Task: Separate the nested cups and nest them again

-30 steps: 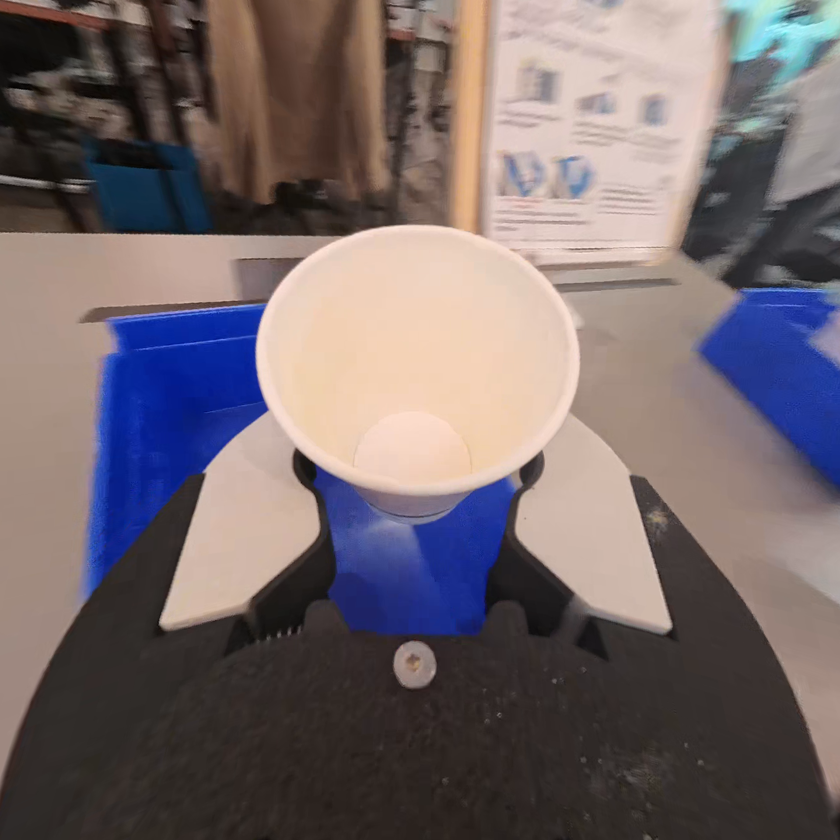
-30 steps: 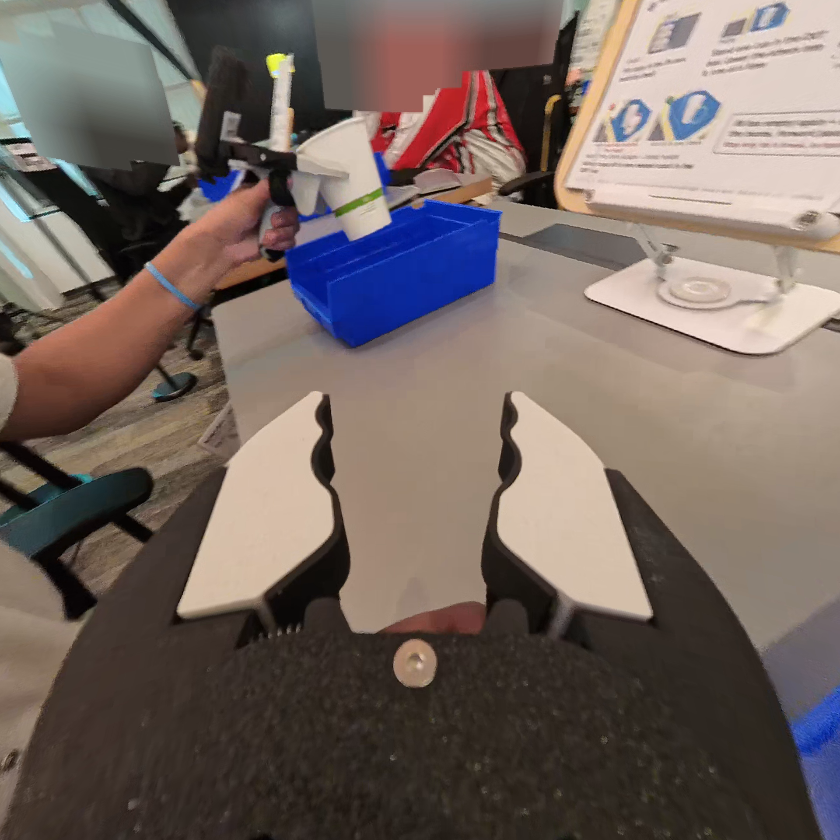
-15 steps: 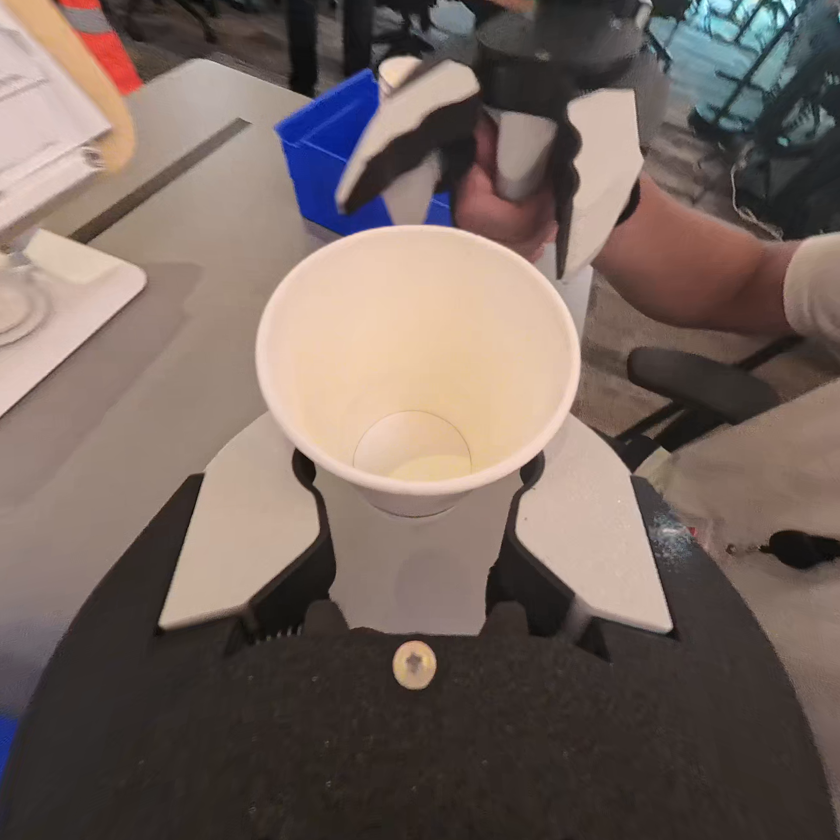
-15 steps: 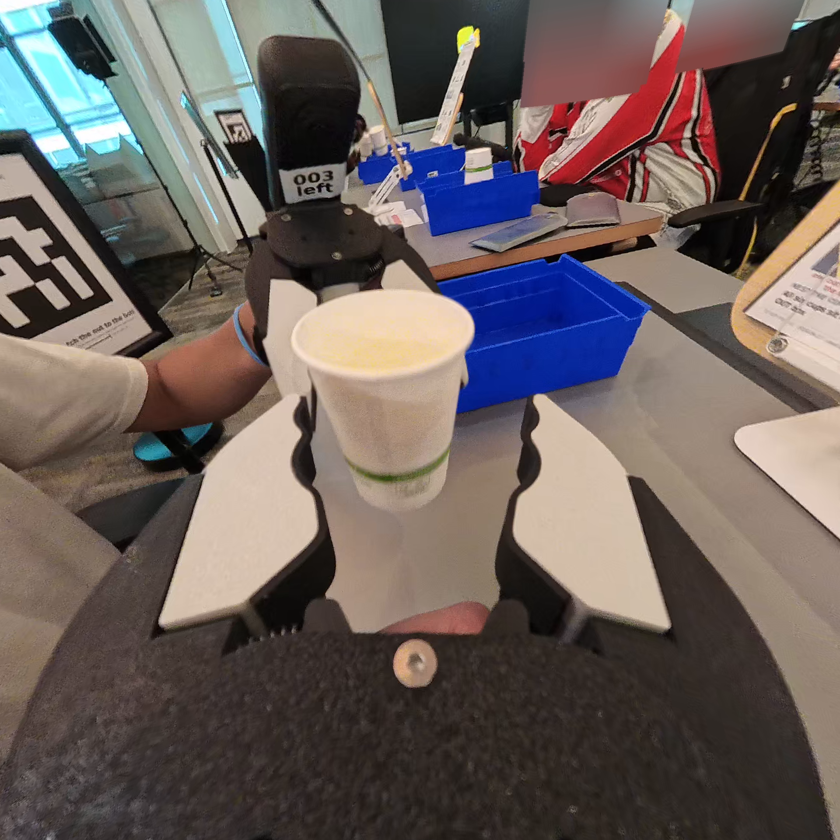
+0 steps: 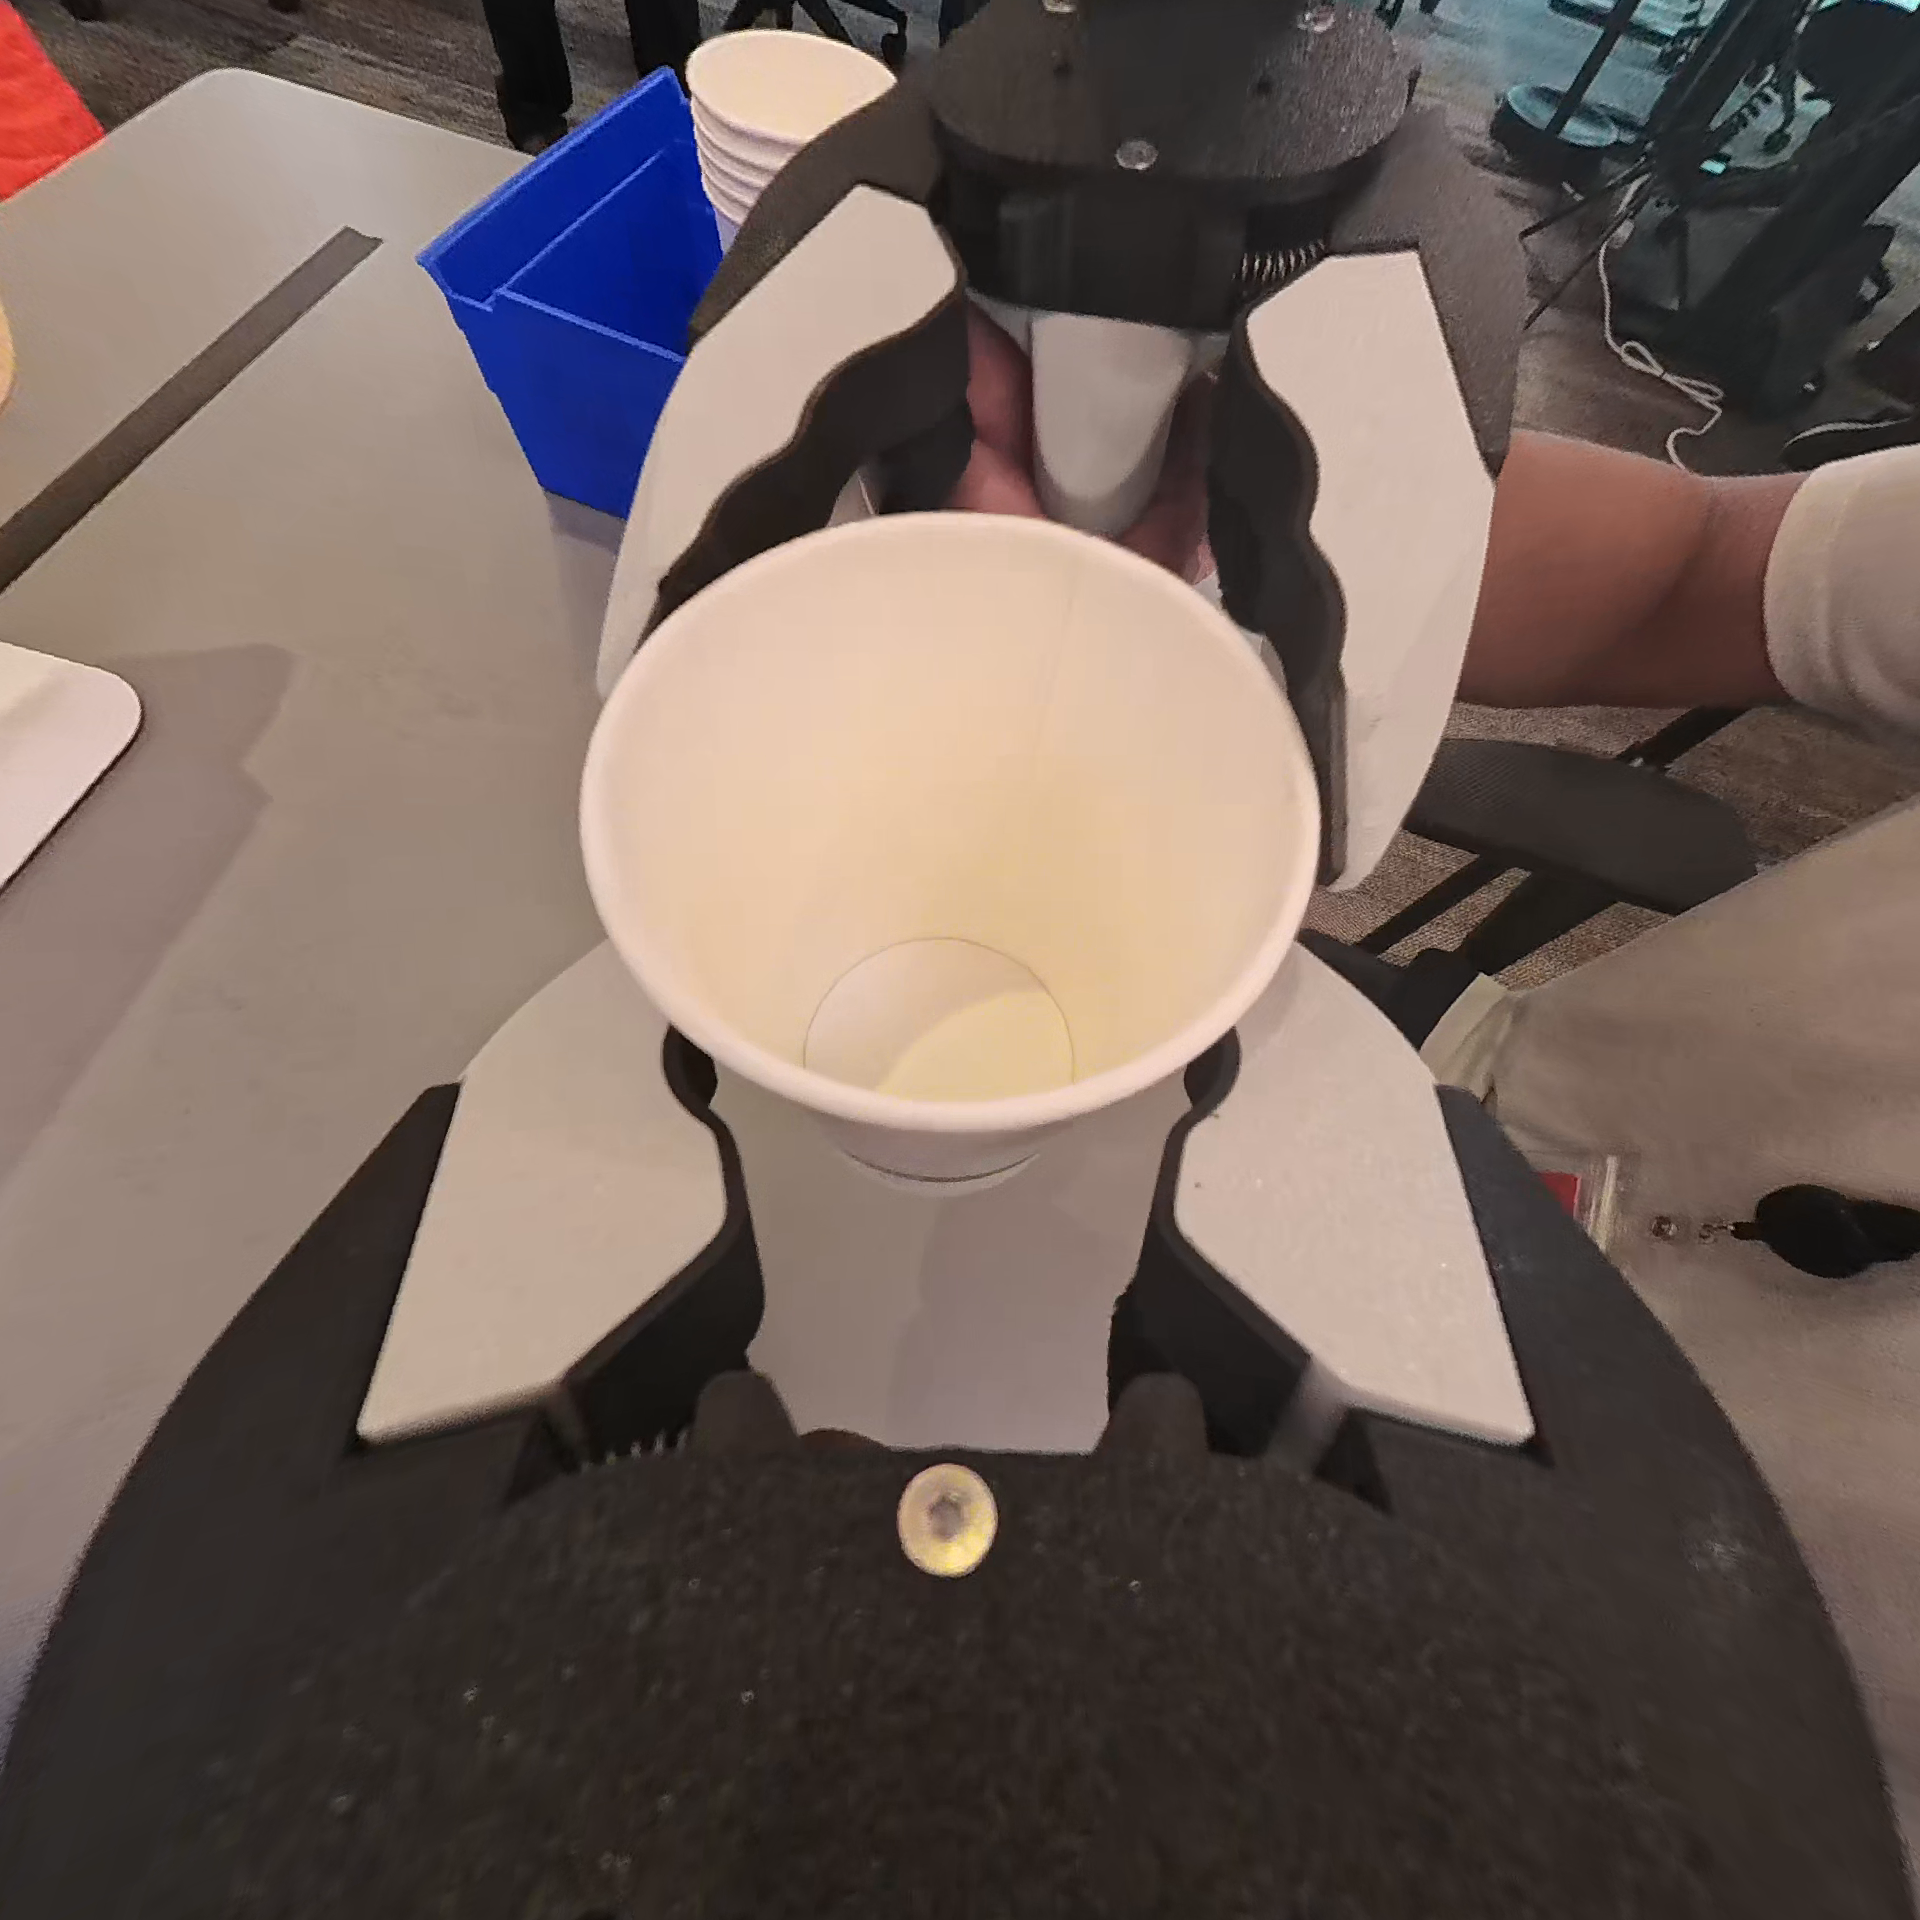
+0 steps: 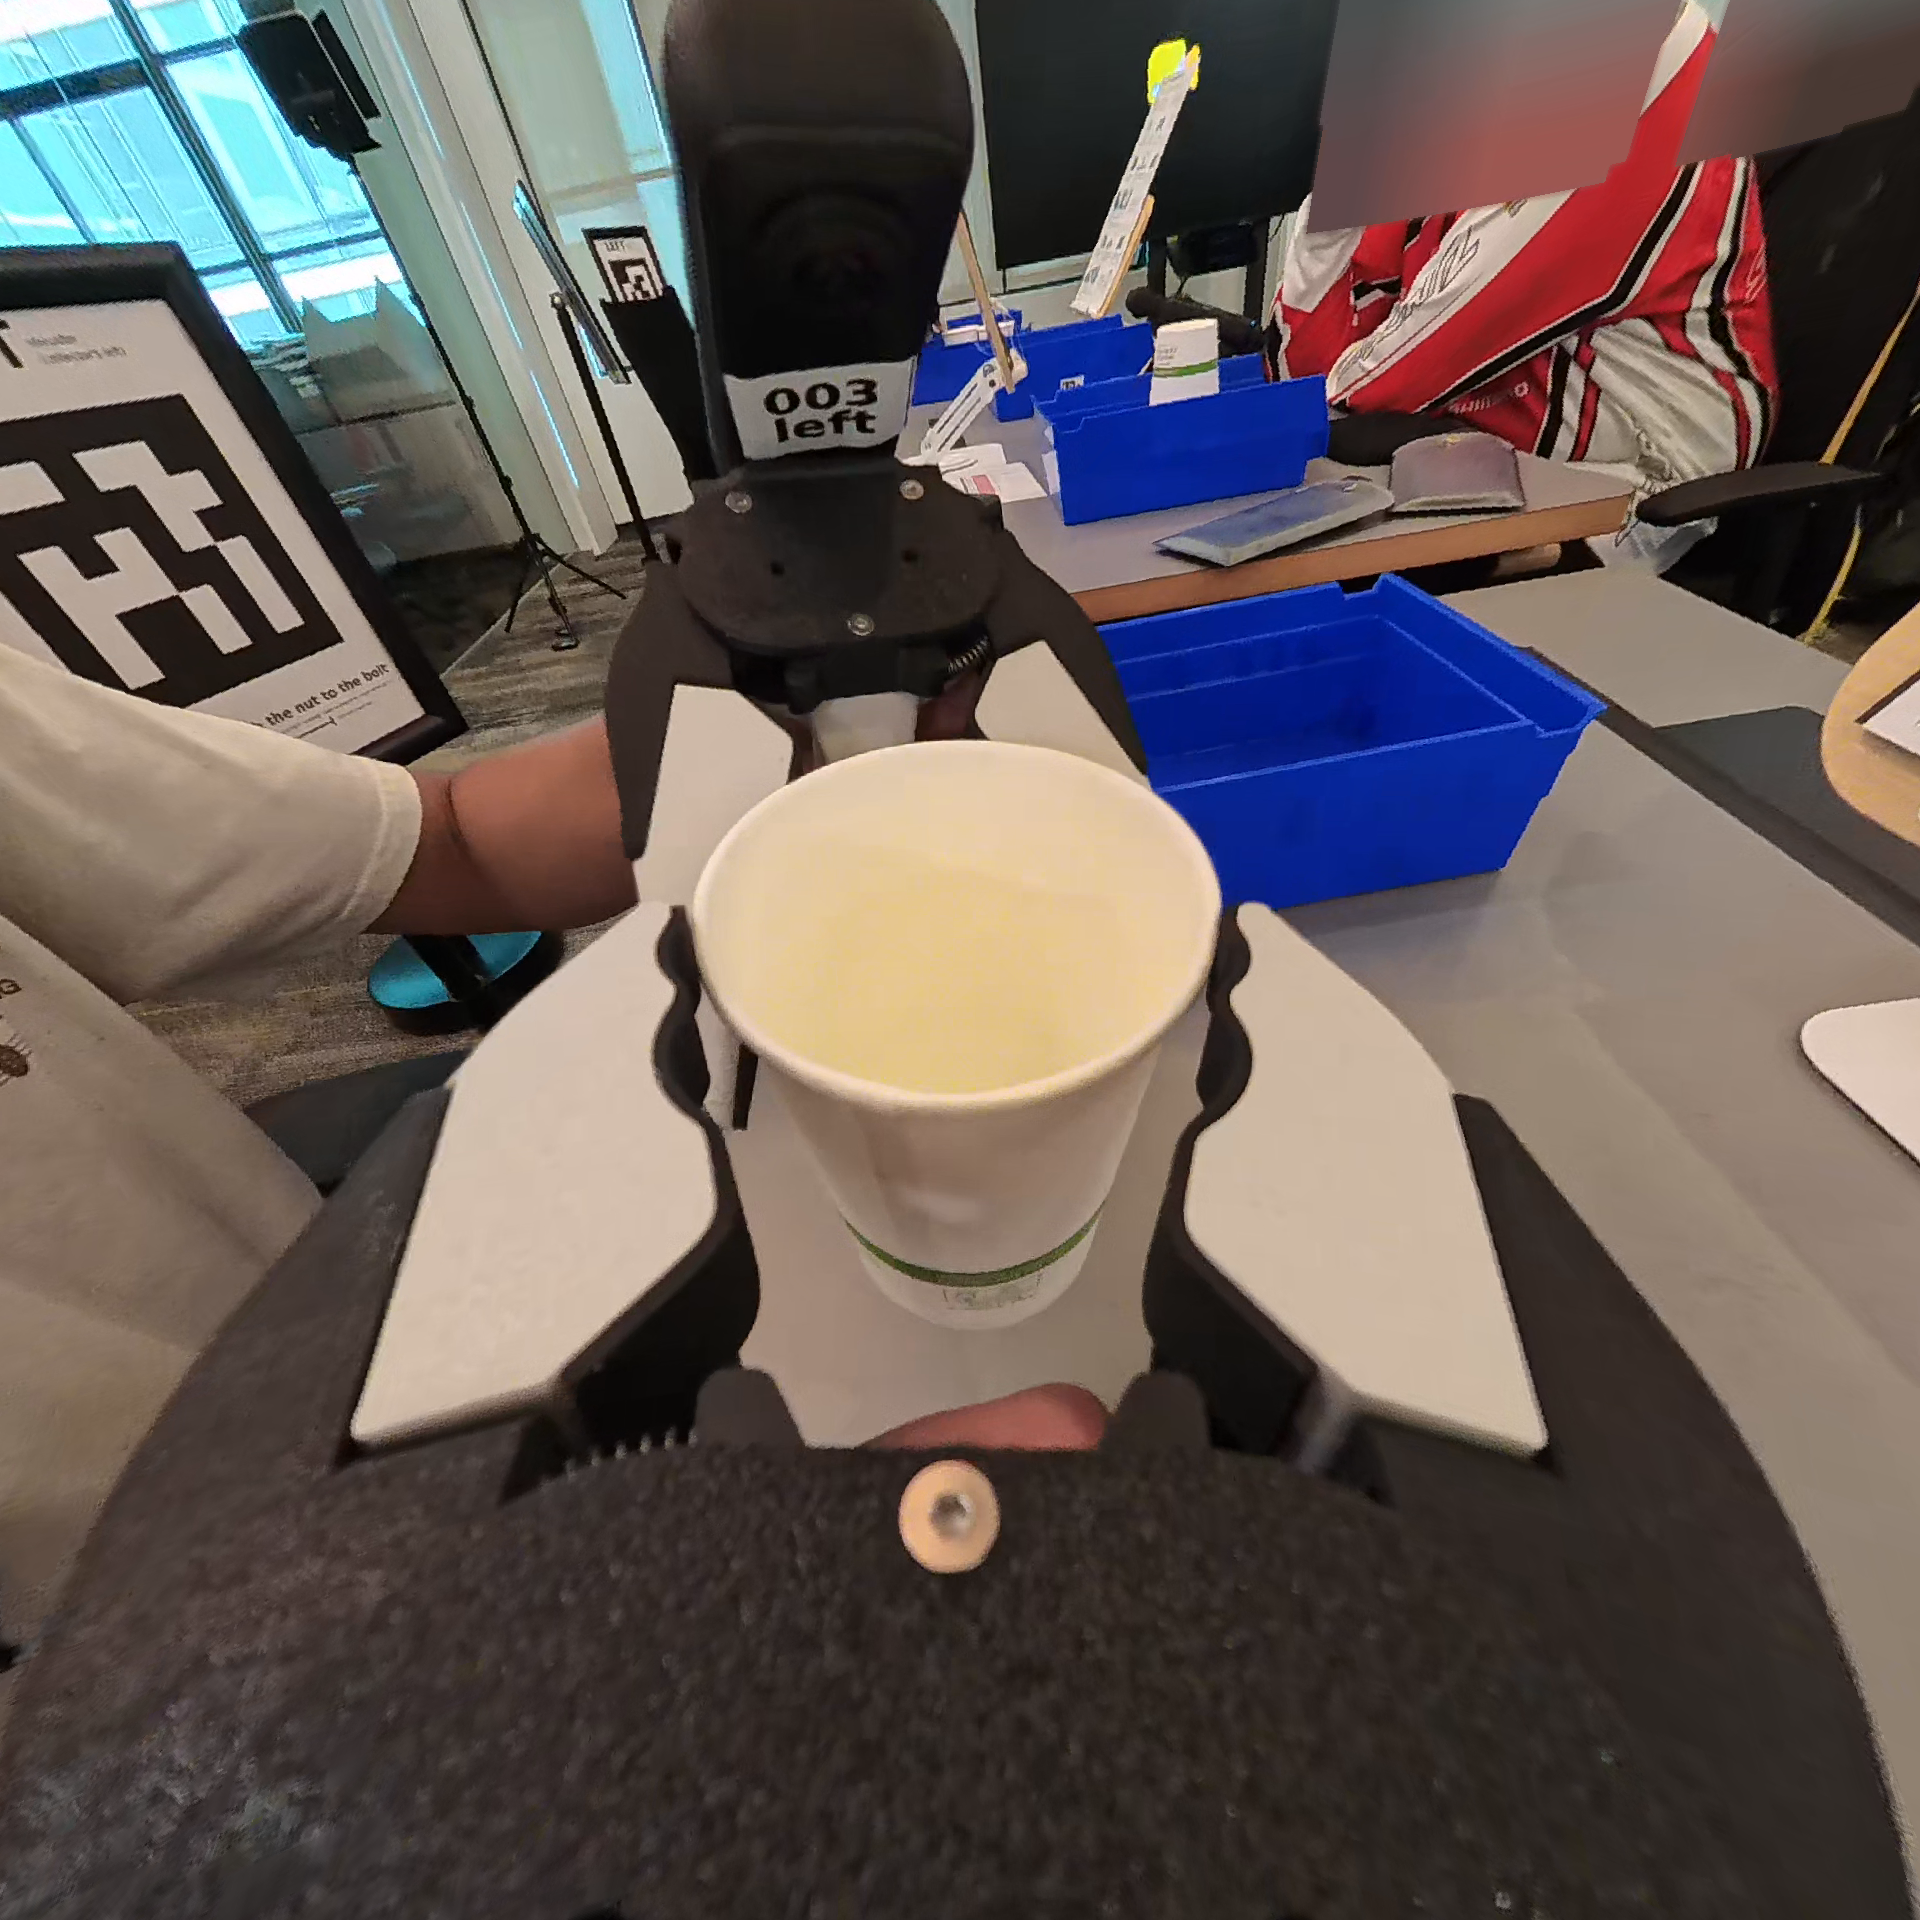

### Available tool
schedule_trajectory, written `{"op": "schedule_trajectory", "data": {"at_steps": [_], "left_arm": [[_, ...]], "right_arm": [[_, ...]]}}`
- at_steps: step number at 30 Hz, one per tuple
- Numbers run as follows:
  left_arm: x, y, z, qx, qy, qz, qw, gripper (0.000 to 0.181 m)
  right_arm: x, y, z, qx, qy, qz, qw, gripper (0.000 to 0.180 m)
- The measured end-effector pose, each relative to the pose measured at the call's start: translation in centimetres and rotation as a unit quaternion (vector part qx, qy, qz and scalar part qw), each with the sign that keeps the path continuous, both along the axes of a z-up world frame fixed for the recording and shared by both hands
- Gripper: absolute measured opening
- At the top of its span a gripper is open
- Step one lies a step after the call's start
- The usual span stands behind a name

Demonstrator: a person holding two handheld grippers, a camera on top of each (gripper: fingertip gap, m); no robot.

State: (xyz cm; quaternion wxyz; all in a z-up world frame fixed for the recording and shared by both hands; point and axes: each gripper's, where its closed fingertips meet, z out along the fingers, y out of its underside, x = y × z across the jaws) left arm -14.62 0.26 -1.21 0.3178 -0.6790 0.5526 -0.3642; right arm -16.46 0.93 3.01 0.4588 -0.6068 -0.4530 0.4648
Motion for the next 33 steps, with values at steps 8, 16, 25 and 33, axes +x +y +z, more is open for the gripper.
{"op": "schedule_trajectory", "data": {"at_steps": [8, 16, 25, 33], "left_arm": [[-4.6, 2.7, 0.2, 0.089, -0.093, 0.240, 0.962, 0.099], [-14.6, 2.3, -3.4, 0.183, -0.164, 0.520, 0.818, 0.090], [-14.7, 0.9, -4.0, 0.199, -0.152, 0.510, 0.823, 0.083], [-13.7, 0.7, -5.0, 0.178, -0.143, 0.495, 0.839, 0.080]], "right_arm": [[4.5, 1.4, 1.1, 0.023, 0.052, -0.140, 0.989, 0.094], [14.9, 1.9, 2.6, 0.074, 0.091, -0.399, 0.910, 0.094], [33.9, 4.9, 6.2, 0.115, 0.006, -0.638, 0.761, 0.094], [40.2, 9.9, 3.0, 0.059, -0.018, -0.689, 0.722, 0.095]]}}
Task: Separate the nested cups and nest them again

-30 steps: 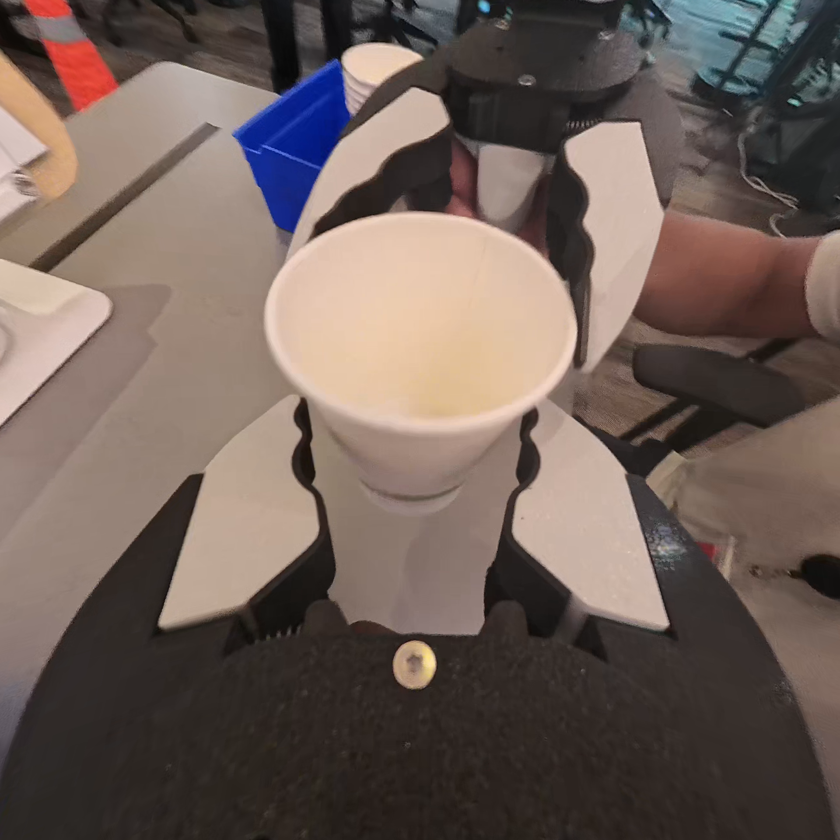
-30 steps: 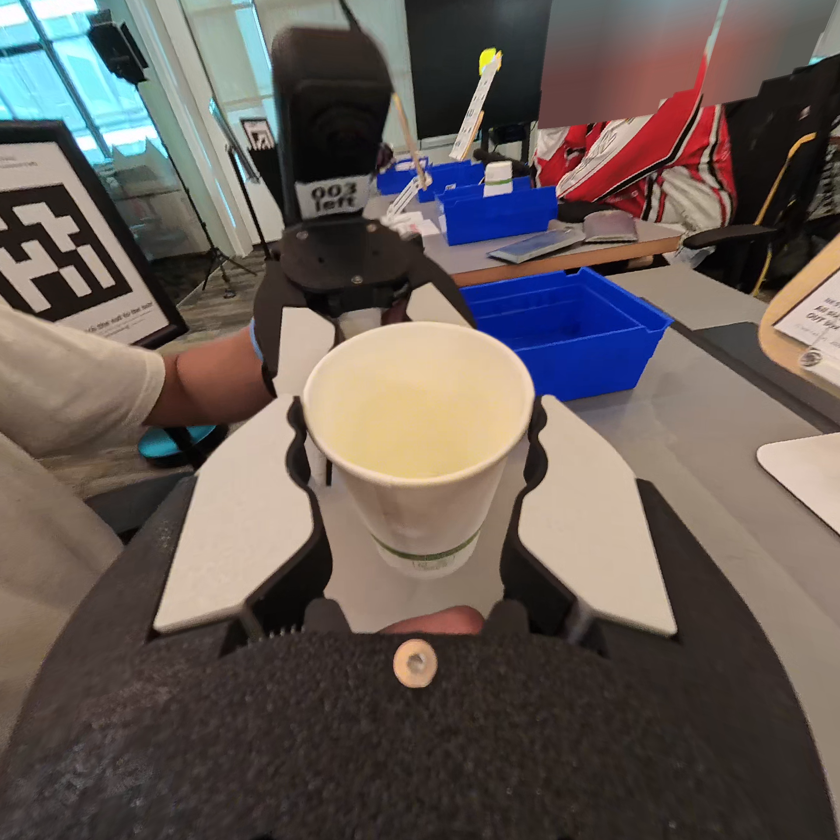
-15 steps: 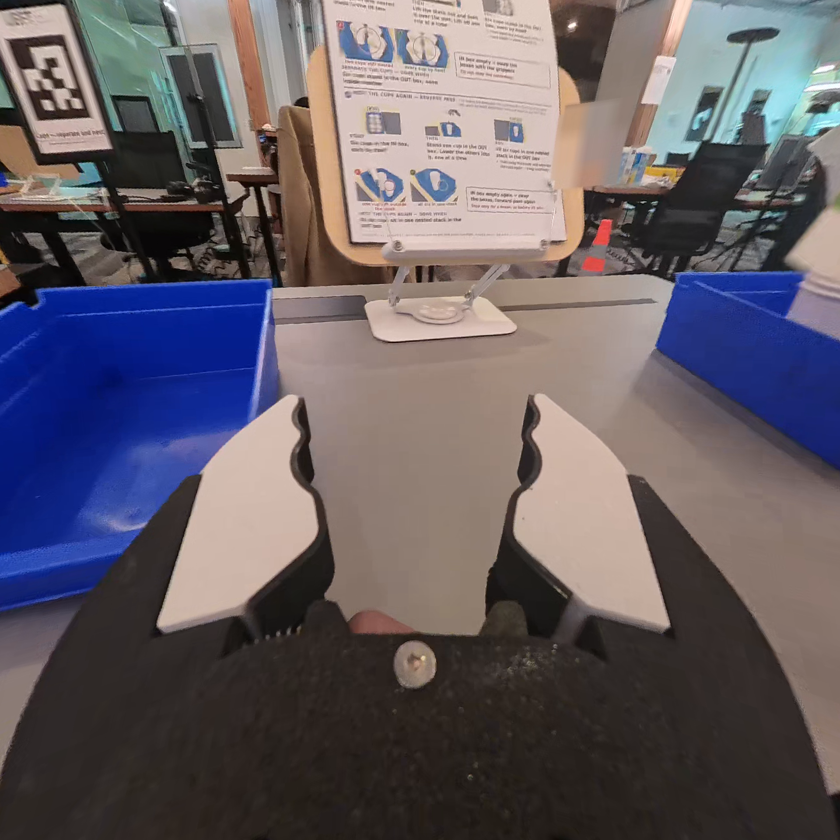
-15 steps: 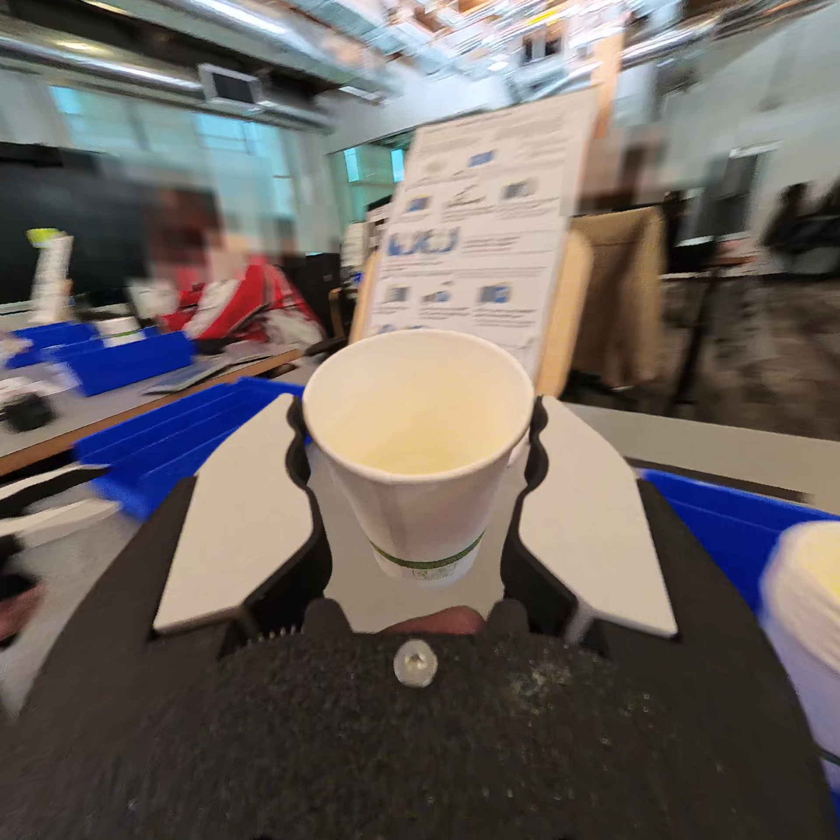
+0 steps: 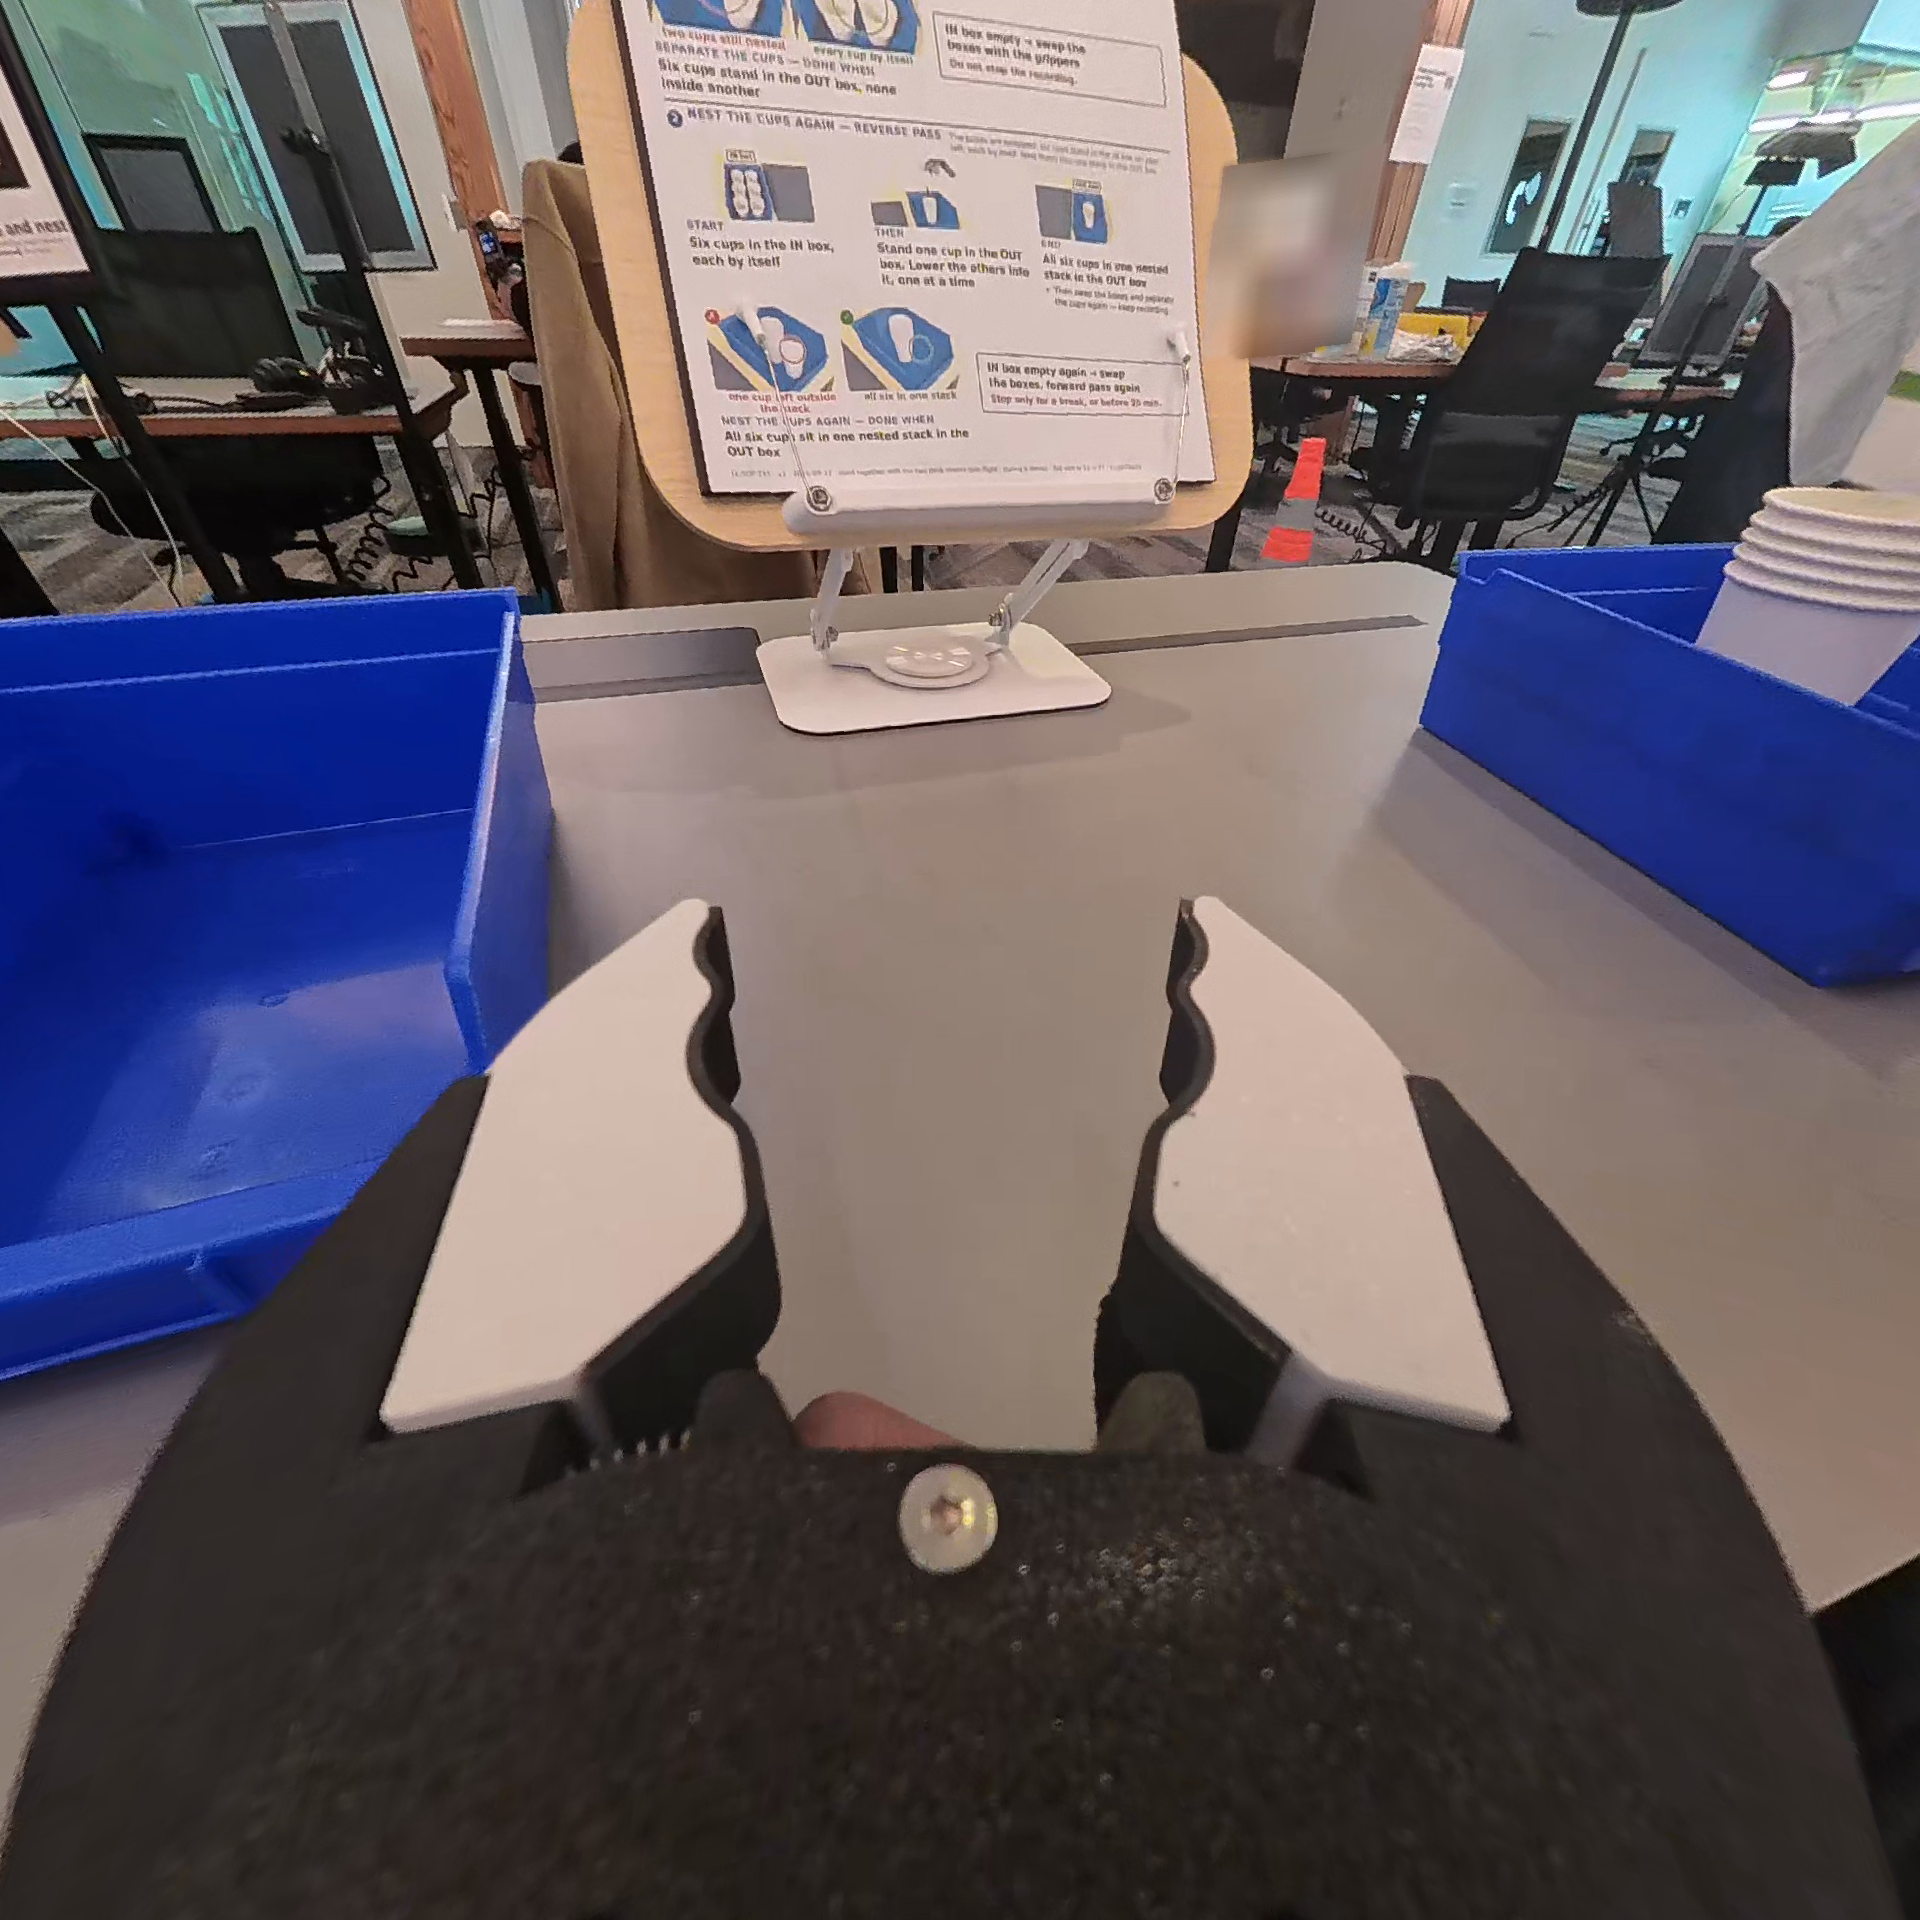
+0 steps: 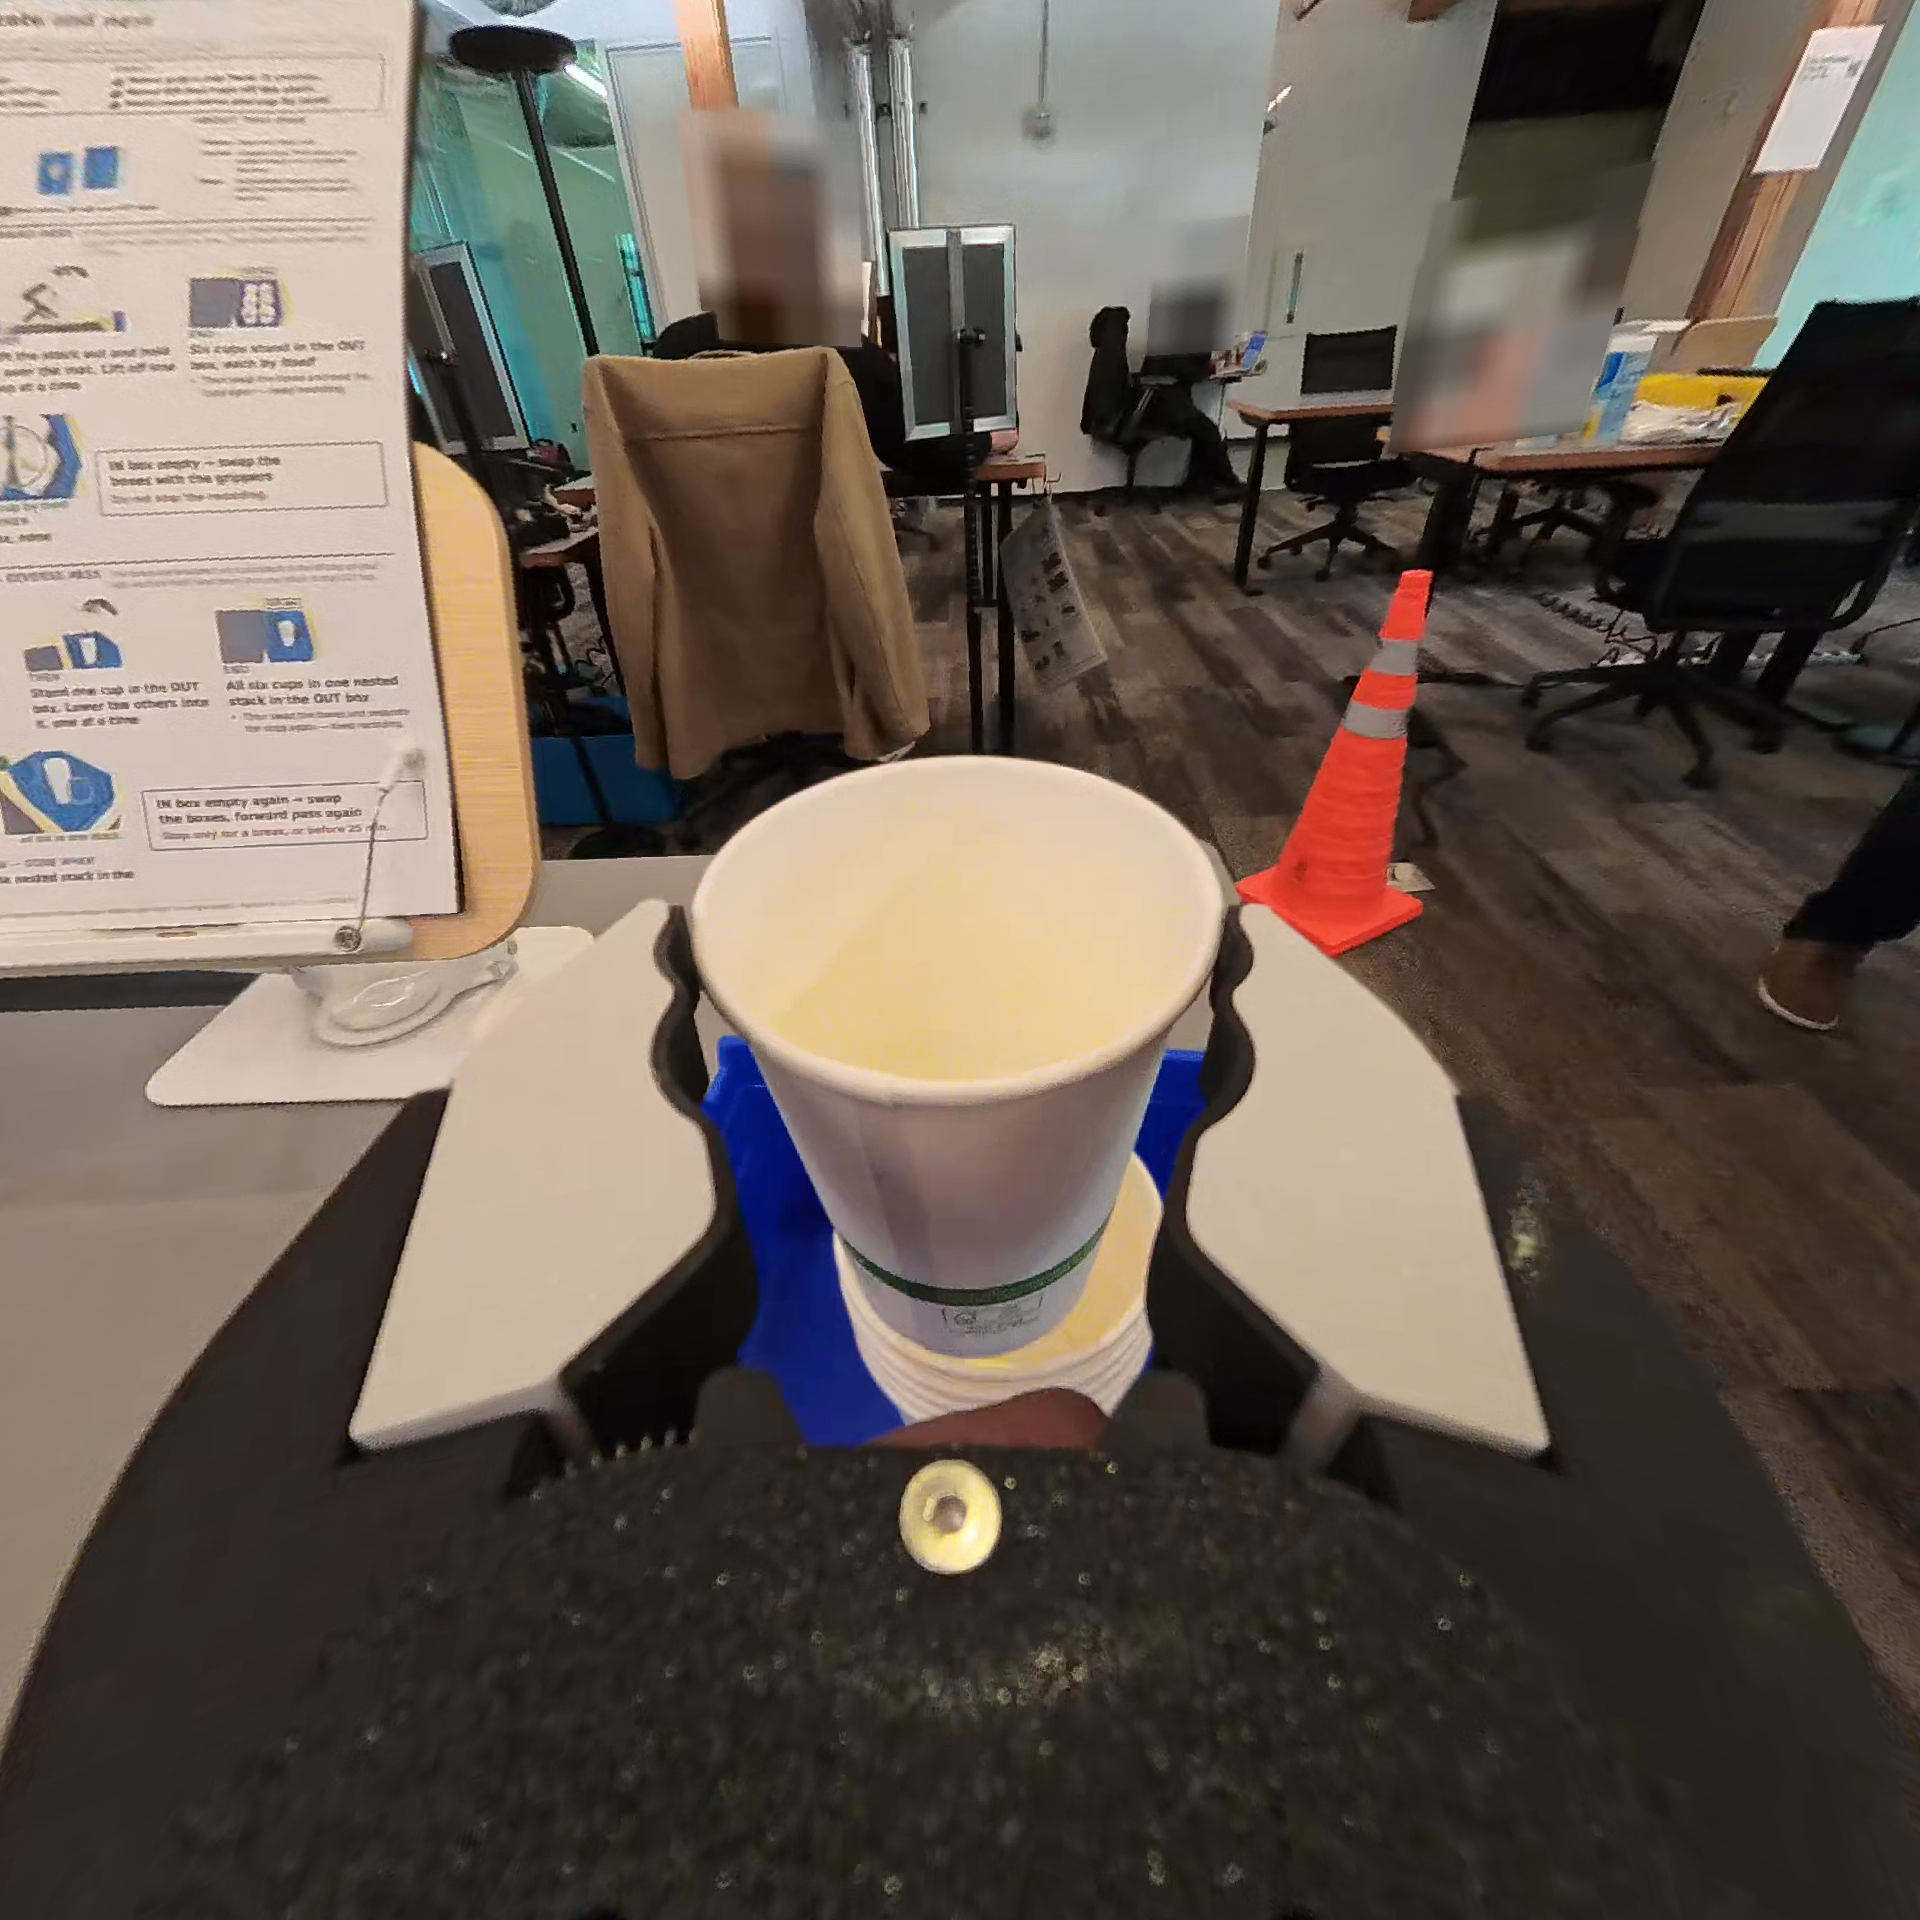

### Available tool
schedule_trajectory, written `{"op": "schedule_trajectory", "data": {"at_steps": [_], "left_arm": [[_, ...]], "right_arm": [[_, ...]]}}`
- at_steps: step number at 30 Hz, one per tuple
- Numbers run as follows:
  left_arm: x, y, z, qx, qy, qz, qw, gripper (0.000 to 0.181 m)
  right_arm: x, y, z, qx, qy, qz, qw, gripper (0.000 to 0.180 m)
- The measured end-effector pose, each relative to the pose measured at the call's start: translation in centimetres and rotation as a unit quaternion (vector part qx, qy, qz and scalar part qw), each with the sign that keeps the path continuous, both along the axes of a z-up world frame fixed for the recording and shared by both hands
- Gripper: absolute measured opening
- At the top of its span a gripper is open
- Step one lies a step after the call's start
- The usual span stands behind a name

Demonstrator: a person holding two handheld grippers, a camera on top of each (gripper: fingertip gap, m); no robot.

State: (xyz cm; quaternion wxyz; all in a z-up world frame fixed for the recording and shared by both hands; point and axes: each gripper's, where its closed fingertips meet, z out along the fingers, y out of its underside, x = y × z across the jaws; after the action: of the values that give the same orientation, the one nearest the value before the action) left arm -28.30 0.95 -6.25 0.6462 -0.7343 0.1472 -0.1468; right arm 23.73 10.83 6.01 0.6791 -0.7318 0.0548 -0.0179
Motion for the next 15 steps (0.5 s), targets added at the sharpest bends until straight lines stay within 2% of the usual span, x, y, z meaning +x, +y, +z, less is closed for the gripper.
{"op": "schedule_trajectory", "data": {"at_steps": [6, 15], "left_arm": [[0.3, -0.1, -0.1, 0.000, 0.008, -0.004, 1.000, 0.079], [1.7, -0.3, -1.1, -0.017, 0.015, -0.039, 0.999, 0.084]], "right_arm": [[0.8, 2.0, -3.1, -0.039, 0.004, -0.014, 0.999, 0.095], [1.1, 2.0, -7.0, -0.119, 0.003, -0.001, 0.993, 0.096]]}}
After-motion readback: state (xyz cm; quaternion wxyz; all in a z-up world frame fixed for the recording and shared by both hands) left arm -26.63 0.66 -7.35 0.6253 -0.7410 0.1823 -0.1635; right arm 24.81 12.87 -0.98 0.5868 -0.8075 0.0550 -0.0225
